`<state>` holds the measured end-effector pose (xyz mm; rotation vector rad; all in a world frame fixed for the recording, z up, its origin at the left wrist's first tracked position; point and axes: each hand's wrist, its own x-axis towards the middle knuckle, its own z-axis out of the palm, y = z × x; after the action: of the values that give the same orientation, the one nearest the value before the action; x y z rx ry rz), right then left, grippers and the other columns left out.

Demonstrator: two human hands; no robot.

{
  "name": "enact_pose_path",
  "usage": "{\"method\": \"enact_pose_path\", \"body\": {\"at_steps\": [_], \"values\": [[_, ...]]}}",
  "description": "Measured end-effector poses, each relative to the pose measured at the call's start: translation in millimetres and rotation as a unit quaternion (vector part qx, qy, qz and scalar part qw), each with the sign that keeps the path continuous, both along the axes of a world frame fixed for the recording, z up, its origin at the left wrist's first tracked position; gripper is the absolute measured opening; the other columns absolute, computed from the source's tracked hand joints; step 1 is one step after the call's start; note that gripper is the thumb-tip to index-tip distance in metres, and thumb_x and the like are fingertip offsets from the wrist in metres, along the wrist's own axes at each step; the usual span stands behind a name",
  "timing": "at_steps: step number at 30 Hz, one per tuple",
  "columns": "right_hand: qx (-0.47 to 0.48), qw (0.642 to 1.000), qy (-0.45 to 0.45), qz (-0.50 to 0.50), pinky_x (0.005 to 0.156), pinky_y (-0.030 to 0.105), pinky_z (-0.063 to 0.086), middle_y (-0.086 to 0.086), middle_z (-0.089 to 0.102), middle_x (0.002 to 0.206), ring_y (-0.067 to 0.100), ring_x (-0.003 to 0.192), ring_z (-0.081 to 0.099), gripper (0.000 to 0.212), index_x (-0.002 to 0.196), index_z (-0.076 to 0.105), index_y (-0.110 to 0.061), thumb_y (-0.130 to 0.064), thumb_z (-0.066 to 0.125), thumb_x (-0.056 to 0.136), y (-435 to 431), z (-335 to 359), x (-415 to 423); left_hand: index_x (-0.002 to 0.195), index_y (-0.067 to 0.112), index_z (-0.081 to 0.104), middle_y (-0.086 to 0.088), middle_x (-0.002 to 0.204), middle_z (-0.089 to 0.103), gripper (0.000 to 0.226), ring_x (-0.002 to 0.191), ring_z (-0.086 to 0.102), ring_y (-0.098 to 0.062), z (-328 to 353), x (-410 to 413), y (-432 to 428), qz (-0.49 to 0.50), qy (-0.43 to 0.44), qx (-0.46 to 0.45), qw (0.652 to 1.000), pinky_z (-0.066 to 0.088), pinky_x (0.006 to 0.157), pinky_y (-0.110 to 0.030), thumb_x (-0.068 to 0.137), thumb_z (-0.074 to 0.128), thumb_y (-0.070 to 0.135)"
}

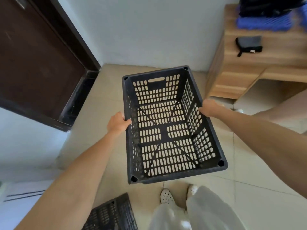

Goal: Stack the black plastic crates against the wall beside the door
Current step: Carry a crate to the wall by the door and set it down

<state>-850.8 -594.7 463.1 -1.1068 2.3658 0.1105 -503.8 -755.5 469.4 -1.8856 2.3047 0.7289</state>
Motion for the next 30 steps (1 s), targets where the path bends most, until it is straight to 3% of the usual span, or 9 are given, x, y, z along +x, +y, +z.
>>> {"method": "enact_pose_path", "body": {"at_steps": [6, 15, 19, 25, 28, 30], "values": [[0.04, 0.998, -0.027, 0.037, 0.086, 0.041, 0.055, 0.014, 0.062, 0.096, 0.03, 0.088, 0.063, 0.035, 0.109, 0.06, 0.002, -0.028, 0.045, 0.099, -120, -12, -75, 0.085, 0.014, 0.057, -0.002, 0.078, 0.062, 0.022, 0.072, 0.06, -0.018, -13, -81, -117, 0.012, -0.007, 0.007, 1.0, 0.048, 0.064, -0.032, 0.091, 0.065, 0.034], [0.02, 0.995, -0.048, 0.088, 0.079, 0.037, 0.054, 0.006, 0.061, 0.088, 0.024, 0.084, 0.062, 0.031, 0.109, 0.059, -0.005, -0.03, 0.045, 0.098, -321, 16, -163, 0.088, 0.015, 0.054, 0.0, 0.078, 0.059, 0.026, 0.075, 0.057, -0.017, -14, -152, -290, 0.105, 0.033, 0.032, 0.993, 0.04, 0.065, -0.031, 0.09, 0.068, 0.036], [-0.003, 0.994, -0.033, 0.101, 0.075, 0.035, 0.047, 0.005, 0.058, 0.089, 0.023, 0.084, 0.057, 0.03, 0.115, 0.058, -0.009, -0.029, 0.045, 0.097, -416, 7, -178, 0.093, 0.012, 0.058, -0.004, 0.087, 0.066, 0.025, 0.083, 0.064, -0.021, -33, -164, -371, 0.118, 0.041, 0.05, 0.991, 0.049, 0.072, -0.035, 0.089, 0.069, 0.033], [0.004, 0.996, -0.045, 0.083, 0.076, 0.035, 0.046, 0.009, 0.062, 0.101, 0.022, 0.086, 0.055, 0.026, 0.112, 0.056, -0.009, -0.027, 0.046, 0.097, -531, -31, -191, 0.082, 0.018, 0.052, -0.001, 0.081, 0.063, 0.024, 0.08, 0.063, -0.021, -72, -175, -483, 0.115, 0.032, 0.068, 0.991, 0.052, 0.074, -0.037, 0.09, 0.069, 0.034], [0.014, 0.994, -0.055, 0.098, 0.074, 0.033, 0.042, 0.012, 0.061, 0.11, 0.024, 0.089, 0.055, 0.029, 0.119, 0.053, -0.008, -0.025, 0.046, 0.097, -573, -46, -193, 0.075, 0.022, 0.045, -0.002, 0.082, 0.063, 0.03, 0.079, 0.061, -0.022, -91, -173, -520, 0.131, 0.026, 0.081, 0.988, 0.048, 0.07, -0.036, 0.09, 0.069, 0.033], [0.006, 0.991, -0.077, 0.106, 0.077, 0.032, 0.043, 0.011, 0.061, 0.113, 0.023, 0.093, 0.056, 0.031, 0.124, 0.052, -0.01, -0.023, 0.048, 0.097, -600, -60, -194, 0.077, 0.022, 0.045, -0.004, 0.086, 0.064, 0.029, 0.083, 0.063, -0.024, -104, -174, -540, 0.136, 0.019, 0.092, 0.986, 0.052, 0.075, -0.039, 0.09, 0.068, 0.033]]}}
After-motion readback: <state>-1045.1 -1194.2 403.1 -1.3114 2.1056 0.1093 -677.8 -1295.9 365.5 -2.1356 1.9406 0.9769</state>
